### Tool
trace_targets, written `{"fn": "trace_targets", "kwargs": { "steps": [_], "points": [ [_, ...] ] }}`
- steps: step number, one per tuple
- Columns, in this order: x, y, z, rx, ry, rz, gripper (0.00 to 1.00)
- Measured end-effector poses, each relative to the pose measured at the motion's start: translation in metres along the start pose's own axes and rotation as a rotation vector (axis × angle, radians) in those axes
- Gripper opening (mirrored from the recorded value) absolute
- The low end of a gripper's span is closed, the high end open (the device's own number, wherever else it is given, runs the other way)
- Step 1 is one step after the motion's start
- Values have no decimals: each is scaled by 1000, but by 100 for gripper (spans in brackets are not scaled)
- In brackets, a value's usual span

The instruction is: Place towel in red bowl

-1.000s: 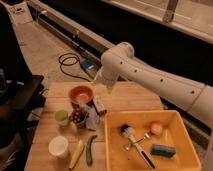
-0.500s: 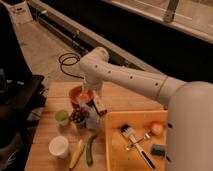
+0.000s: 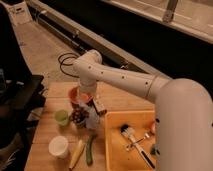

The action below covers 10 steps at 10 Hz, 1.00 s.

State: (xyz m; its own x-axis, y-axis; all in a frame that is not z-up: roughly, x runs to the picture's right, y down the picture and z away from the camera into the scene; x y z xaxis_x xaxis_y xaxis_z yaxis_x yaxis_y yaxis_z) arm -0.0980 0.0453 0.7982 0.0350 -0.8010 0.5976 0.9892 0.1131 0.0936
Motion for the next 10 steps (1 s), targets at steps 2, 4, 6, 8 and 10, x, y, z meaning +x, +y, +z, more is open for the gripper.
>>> {"fn": "trace_targets", "kwargs": {
  "steps": [2,4,6,8,10],
  "points": [
    [1,0,1,13,-6,-4,63],
    [-2,-12,17,34,-45,-41,63],
    [-10,-30,41,56,-82,-120,63],
    [-16,-41,55,69,-107,-188,63],
    [-19,-39,62,70,-130,-187,63]
  ]
}}
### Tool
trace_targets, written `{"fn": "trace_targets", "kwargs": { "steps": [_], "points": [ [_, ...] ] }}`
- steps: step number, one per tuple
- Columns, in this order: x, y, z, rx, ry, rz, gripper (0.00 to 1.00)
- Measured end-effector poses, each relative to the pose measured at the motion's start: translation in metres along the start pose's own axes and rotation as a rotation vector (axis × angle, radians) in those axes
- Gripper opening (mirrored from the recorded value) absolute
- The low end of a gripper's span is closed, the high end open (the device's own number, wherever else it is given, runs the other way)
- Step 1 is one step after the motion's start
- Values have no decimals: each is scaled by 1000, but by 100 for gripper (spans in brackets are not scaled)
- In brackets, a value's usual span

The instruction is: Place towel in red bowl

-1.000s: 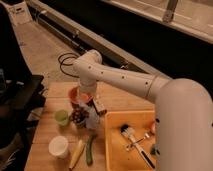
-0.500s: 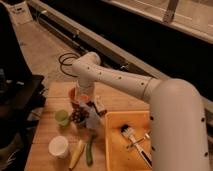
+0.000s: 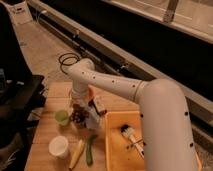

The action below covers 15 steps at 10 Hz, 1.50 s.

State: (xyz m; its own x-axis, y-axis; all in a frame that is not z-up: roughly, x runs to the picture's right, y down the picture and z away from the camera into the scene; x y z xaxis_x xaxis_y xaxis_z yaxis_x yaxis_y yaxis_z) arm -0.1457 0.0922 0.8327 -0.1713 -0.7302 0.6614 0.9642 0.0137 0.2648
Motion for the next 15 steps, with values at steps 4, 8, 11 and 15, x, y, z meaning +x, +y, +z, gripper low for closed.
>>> {"fn": "trace_targets", "kwargs": {
  "steps": [4,8,11,15],
  "points": [
    [-1,13,16,-22,-28,31,63],
    [0,28,24,-51,-17,75,30],
    [0,31,23,-37,9,102,3],
    [2,27,-25,-33,122,139,0]
  ]
}}
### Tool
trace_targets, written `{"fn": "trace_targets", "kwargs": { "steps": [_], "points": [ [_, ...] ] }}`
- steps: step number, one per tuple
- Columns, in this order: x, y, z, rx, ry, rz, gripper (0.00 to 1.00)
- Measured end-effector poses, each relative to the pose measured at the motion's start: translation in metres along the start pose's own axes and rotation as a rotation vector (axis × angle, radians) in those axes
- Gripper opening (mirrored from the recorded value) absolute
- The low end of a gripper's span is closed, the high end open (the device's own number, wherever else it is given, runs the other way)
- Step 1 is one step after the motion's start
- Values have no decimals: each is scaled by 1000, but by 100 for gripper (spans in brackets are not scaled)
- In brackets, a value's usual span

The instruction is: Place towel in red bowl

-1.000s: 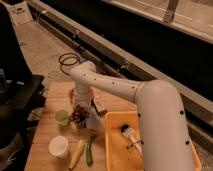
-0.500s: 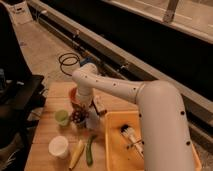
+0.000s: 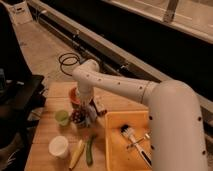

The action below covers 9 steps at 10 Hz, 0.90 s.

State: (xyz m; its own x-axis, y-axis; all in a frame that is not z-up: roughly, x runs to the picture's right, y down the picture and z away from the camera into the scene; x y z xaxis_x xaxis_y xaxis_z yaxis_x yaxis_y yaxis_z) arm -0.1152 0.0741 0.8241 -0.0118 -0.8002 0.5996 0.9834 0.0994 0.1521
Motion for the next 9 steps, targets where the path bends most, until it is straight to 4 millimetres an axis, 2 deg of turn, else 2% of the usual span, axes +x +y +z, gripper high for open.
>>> {"fn": "trace_targets", "kwargs": {
  "steps": [1,5,7,9],
  "points": [
    [8,6,-22,-2,56,36,0],
    [52,34,-82,50,258,230,0],
    [83,38,-105,138,350,280,0],
    [105,35,-114,251,384,288,0]
  ]
}}
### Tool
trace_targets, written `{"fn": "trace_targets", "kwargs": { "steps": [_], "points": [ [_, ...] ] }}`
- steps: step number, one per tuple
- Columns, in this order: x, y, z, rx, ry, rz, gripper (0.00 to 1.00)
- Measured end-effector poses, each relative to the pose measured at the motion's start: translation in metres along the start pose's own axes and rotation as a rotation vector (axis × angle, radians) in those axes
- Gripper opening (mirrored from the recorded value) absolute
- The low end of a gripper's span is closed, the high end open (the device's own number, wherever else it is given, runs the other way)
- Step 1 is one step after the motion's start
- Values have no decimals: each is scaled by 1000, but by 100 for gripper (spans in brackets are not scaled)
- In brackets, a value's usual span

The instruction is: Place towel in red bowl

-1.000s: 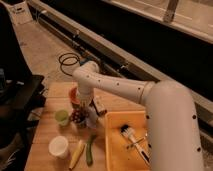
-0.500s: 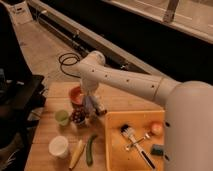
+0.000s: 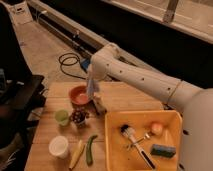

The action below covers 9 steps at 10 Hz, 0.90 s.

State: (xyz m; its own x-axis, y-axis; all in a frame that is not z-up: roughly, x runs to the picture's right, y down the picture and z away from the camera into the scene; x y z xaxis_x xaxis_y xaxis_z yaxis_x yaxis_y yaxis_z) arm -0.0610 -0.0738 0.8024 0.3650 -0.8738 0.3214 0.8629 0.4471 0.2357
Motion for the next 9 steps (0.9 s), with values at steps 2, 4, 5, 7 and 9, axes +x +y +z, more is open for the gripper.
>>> {"fn": "trace_targets", "kwargs": {
  "steps": [2,4,5,7,9],
  "points": [
    [2,-1,13,84,-34,26,0],
    [-7,6,36,105,-84,54,0],
    [-13,14,47,118,-110,77,0],
    [-26,22,66,157,-162,114,0],
    [-34,21,77,199,-205,138,10]
  ]
}}
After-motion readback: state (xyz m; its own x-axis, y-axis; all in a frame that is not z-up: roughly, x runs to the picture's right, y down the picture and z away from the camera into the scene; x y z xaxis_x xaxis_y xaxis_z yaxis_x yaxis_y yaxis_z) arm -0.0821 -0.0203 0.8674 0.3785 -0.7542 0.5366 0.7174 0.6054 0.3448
